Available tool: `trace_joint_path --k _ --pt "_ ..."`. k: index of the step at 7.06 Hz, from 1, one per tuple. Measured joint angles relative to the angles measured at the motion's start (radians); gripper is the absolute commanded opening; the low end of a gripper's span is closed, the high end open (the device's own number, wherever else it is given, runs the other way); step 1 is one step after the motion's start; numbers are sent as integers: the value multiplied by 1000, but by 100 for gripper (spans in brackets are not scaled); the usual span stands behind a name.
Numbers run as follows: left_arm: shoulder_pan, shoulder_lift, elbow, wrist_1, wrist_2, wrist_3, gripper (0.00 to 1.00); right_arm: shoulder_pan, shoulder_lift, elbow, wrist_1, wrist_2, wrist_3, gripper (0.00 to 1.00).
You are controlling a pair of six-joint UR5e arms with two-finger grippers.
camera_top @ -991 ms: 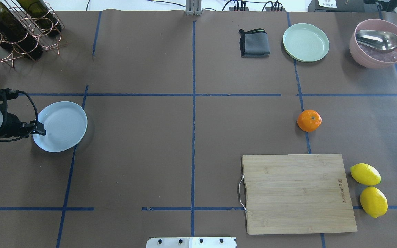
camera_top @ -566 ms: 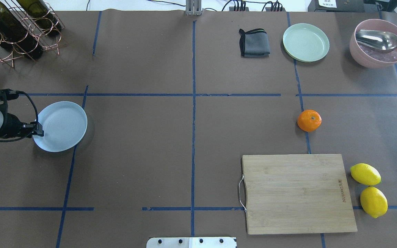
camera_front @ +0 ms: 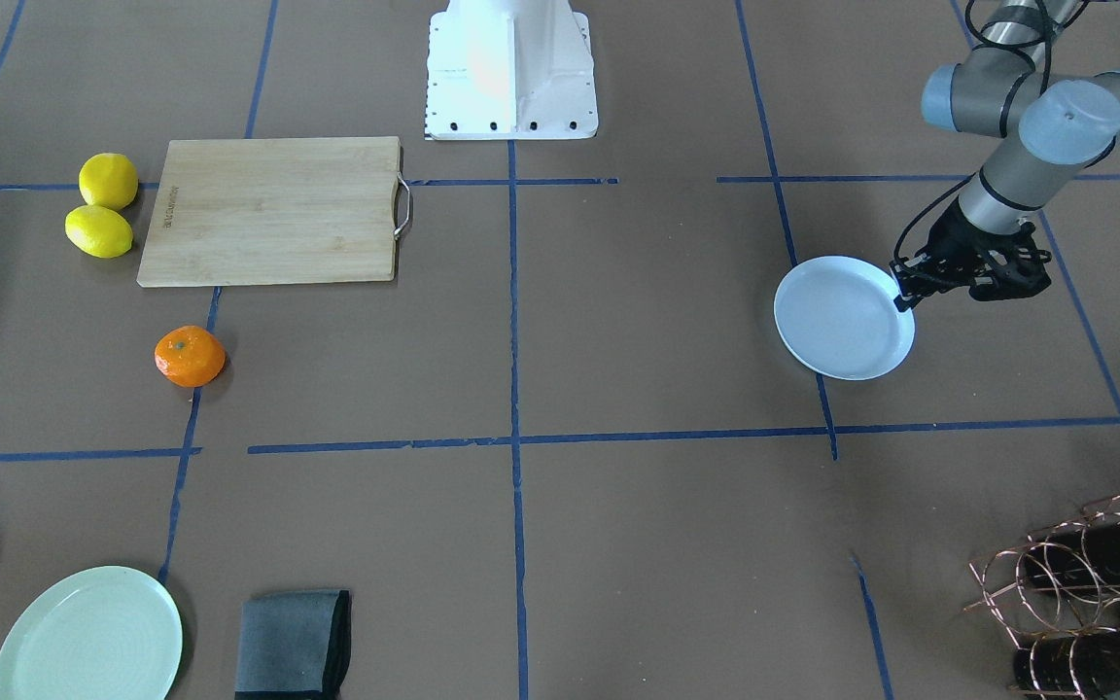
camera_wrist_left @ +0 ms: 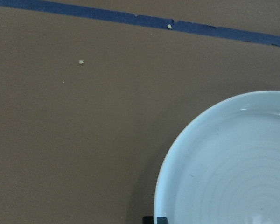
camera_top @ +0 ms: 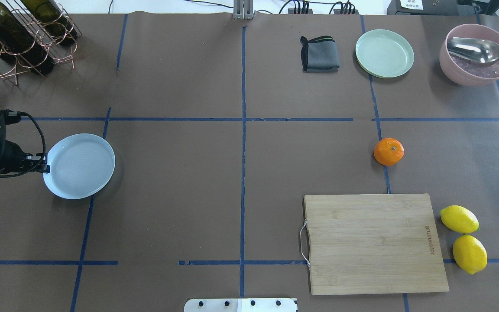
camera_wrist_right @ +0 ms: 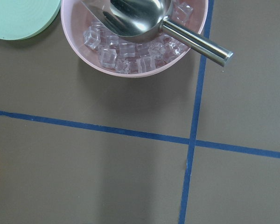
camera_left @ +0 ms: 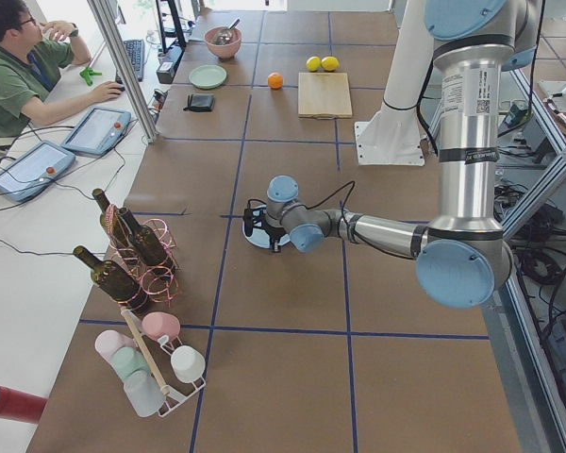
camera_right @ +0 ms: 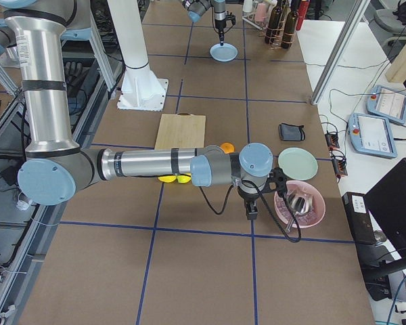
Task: Pick orange to plate
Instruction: 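Slide the pale blue plate with the left gripper toward the table center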
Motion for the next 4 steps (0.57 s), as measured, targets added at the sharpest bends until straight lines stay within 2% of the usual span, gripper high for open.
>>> trace_joint_path --k 2,4 --pt "-117 -35 -38 65 -177 1 0 0 0 7 0 0 13 100" --pt "-144 -190 -59 210 -230 -49 0 0 -9 5 15 -4 22 100"
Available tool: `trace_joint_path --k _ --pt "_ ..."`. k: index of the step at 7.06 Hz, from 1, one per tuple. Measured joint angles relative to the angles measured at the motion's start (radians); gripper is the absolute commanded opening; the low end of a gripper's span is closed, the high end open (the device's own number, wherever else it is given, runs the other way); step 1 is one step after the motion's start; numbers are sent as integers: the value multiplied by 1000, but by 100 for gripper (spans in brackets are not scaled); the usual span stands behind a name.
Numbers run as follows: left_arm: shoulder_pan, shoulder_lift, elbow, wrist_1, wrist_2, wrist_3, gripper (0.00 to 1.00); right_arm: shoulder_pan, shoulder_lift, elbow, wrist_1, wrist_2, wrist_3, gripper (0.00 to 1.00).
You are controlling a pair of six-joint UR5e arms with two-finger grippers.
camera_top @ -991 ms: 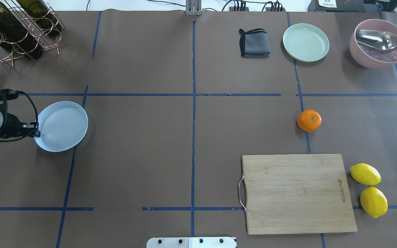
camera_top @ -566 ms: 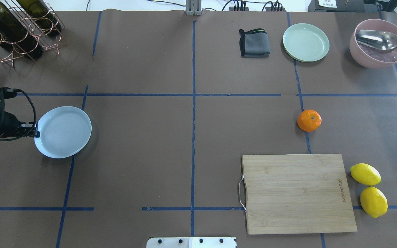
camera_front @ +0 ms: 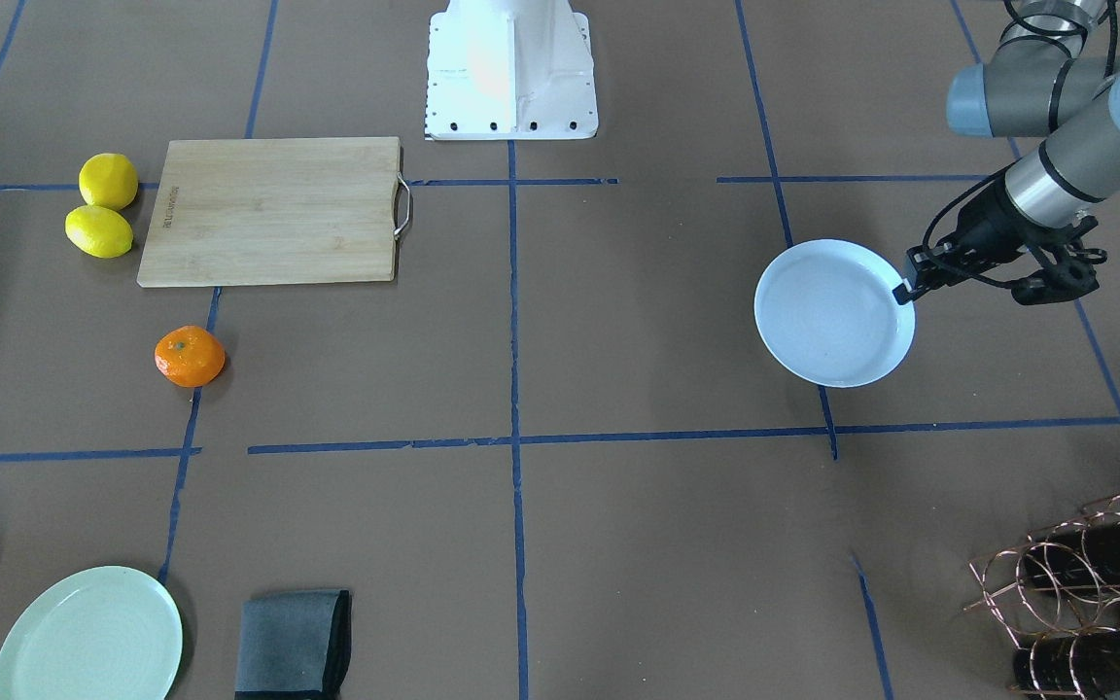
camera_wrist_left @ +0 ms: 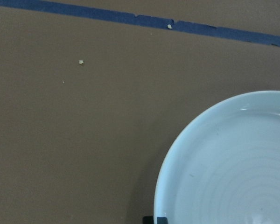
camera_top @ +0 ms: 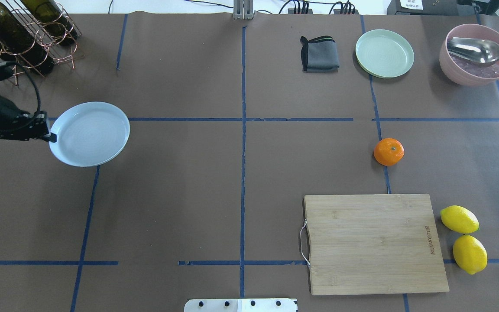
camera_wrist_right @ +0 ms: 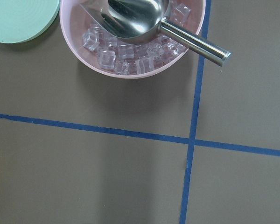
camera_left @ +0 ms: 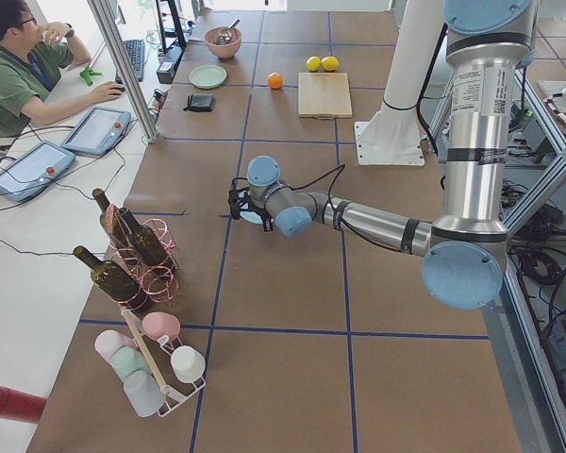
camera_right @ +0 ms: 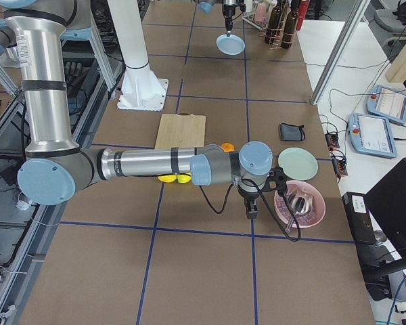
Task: Pick orange to plate
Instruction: 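Slide the pale blue plate with the left gripper toward the table center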
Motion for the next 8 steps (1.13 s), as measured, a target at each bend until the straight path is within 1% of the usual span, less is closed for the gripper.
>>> trace_joint_path --k 1,2,3,4,5,6,8 --pt "23 -102 7 43 -2 -105 0 -1 -11 -3 28 -1 9 100" --pt "92 -189 16 60 21 -225 0 -6 -17 -3 49 -1 44 100" --pt "193 -257 27 64 87 -327 0 -14 -16 -2 58 0 92 100" --pt "292 -301 46 63 175 -399 0 -19 -15 0 62 1 119 100" --pt "360 -329 71 57 237 -441 0 -21 -15 2 63 3 130 100" --pt "398 -365 106 52 273 -468 0 -22 -15 4 63 7 133 100" --pt "439 -436 181 44 322 -493 0 -23 -14 5 64 16 136 100"
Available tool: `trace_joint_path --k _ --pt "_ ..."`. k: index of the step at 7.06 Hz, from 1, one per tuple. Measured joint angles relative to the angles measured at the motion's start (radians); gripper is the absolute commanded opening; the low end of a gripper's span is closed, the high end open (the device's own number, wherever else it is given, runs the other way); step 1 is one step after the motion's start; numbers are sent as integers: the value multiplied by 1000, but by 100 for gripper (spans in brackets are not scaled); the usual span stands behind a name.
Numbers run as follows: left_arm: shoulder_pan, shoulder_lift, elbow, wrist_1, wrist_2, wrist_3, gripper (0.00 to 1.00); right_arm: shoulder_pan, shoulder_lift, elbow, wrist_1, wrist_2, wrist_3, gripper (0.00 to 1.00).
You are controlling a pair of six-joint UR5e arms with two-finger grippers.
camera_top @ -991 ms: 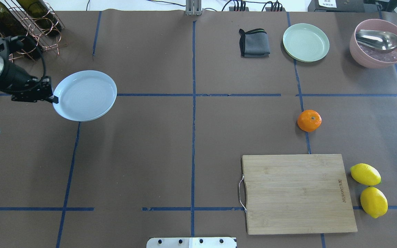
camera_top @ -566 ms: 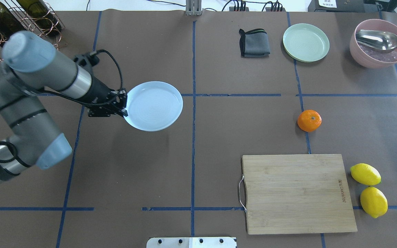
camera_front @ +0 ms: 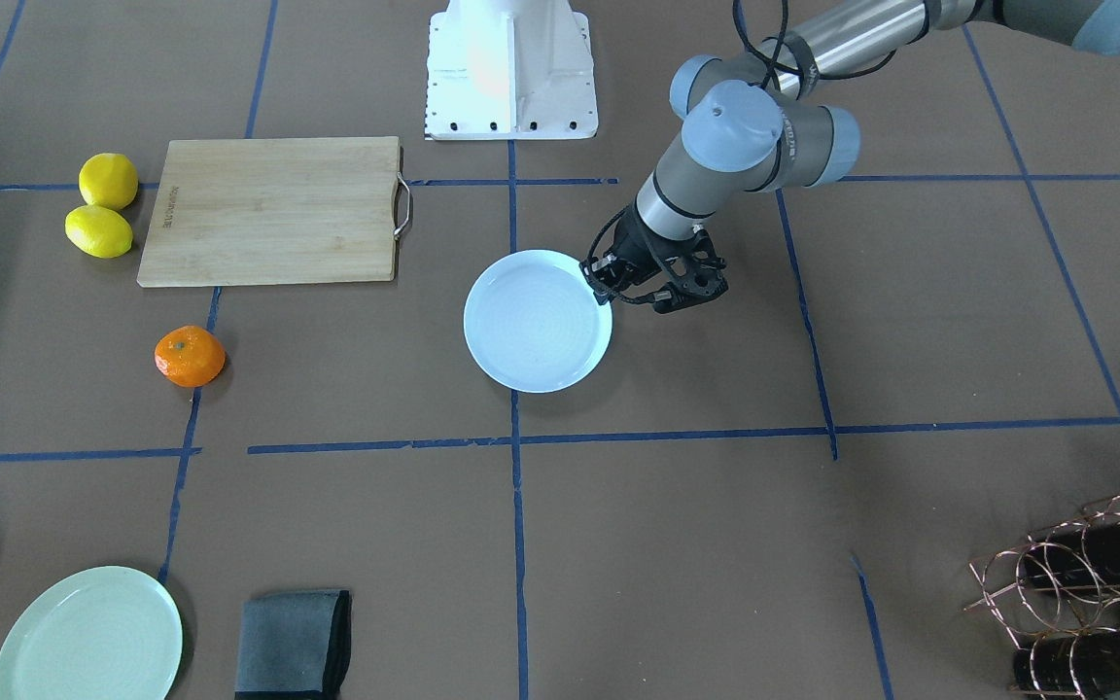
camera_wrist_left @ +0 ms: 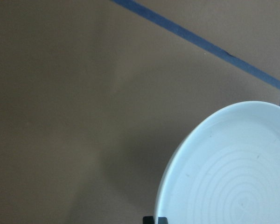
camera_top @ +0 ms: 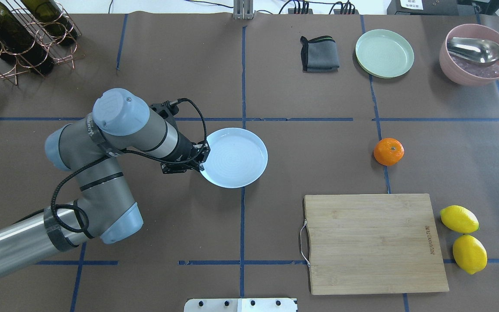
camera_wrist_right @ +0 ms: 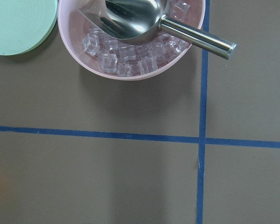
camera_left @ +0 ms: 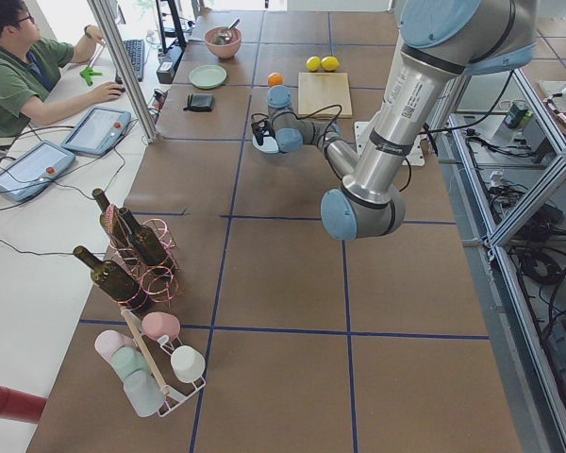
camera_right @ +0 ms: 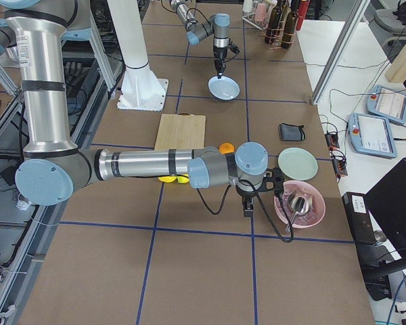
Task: Pick orange to plate
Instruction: 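Slide the pale blue plate with the left gripper toward the table center, then release the plate and draw the left gripper back while the right arm reaches out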
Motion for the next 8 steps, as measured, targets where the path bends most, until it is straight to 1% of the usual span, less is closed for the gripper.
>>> trace_joint_path --k 1,2,4,6,7,8 --pt "9 -13 20 -8 19 -4 78 -1 0 0 0 1 3 100" --pt "12 -16 29 -14 29 -3 100 -3 2 1 1 2 7 100" --pt "-1 -12 25 -50 30 1 100 -17 15 1 0 4 29 100" --pt "-43 9 -11 -54 -1 4 100 -80 36 21 1 6 114 100" --pt "-67 34 -46 -33 -33 6 100 -127 50 44 2 2 180 100" --pt "-84 52 -87 27 -54 27 100 -173 70 65 3 -9 245 100"
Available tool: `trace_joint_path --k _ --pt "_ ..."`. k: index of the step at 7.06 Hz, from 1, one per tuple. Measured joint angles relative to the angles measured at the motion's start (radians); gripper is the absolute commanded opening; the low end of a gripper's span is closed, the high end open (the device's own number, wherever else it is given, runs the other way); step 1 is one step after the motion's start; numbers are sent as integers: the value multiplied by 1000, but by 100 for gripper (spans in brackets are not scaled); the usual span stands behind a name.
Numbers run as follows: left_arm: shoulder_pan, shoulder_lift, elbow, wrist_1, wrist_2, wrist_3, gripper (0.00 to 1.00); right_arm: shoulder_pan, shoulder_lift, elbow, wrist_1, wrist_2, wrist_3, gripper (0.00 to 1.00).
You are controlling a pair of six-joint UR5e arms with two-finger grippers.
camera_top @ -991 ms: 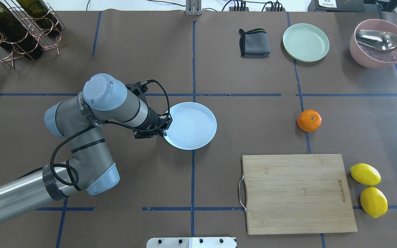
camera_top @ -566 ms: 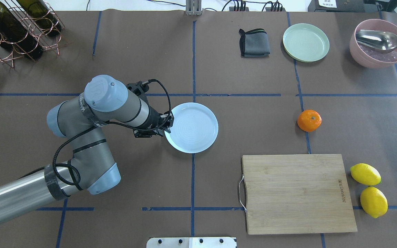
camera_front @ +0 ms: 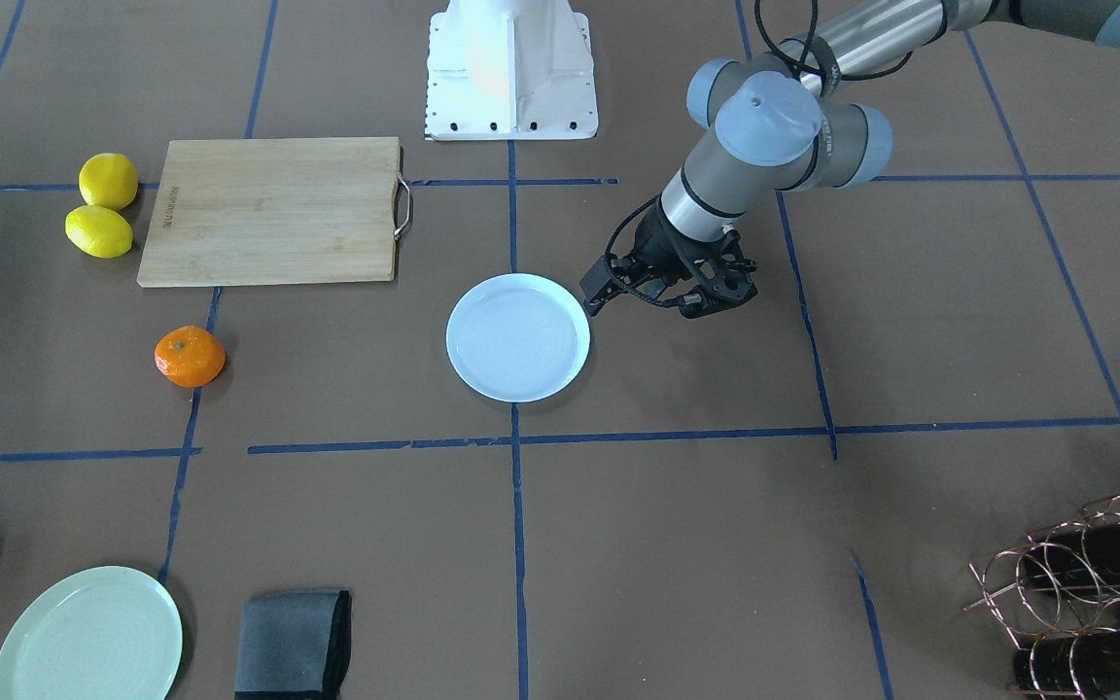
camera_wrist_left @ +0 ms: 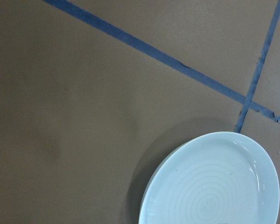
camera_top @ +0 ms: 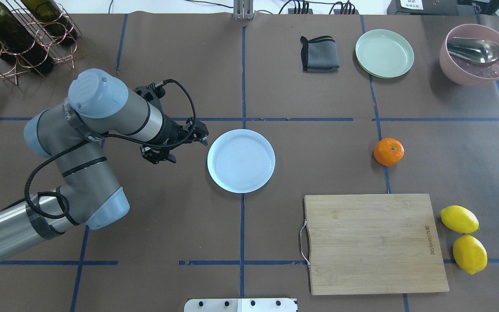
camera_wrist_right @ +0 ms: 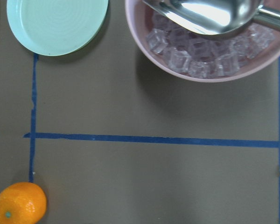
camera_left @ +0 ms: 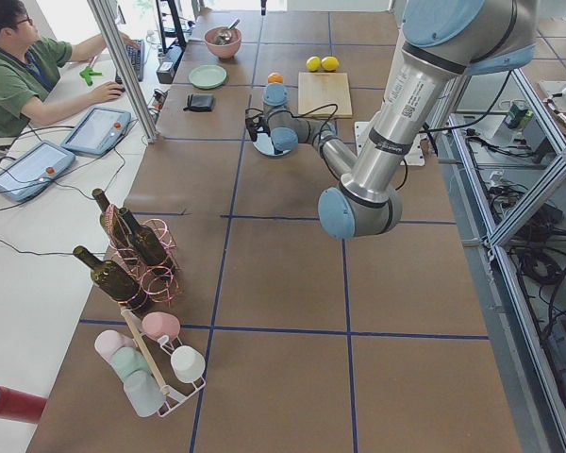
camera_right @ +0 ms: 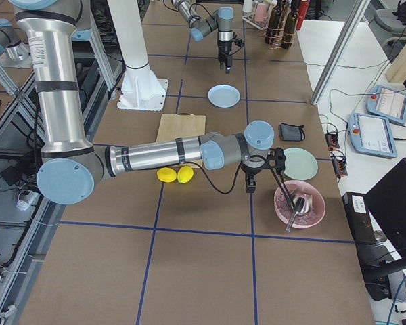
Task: Pick orange to plate
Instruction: 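Release the plate and draw the left gripper back while the right arm reaches out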
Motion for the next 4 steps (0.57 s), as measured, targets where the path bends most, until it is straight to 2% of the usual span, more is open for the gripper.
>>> trace_joint_path --k 2,4 --pt "-32 15 -110 204 -9 112 100 -117 32 66 1 -79 149 100" --pt "-113 47 -201 314 -9 208 100 -286 38 152 45 -225 356 100"
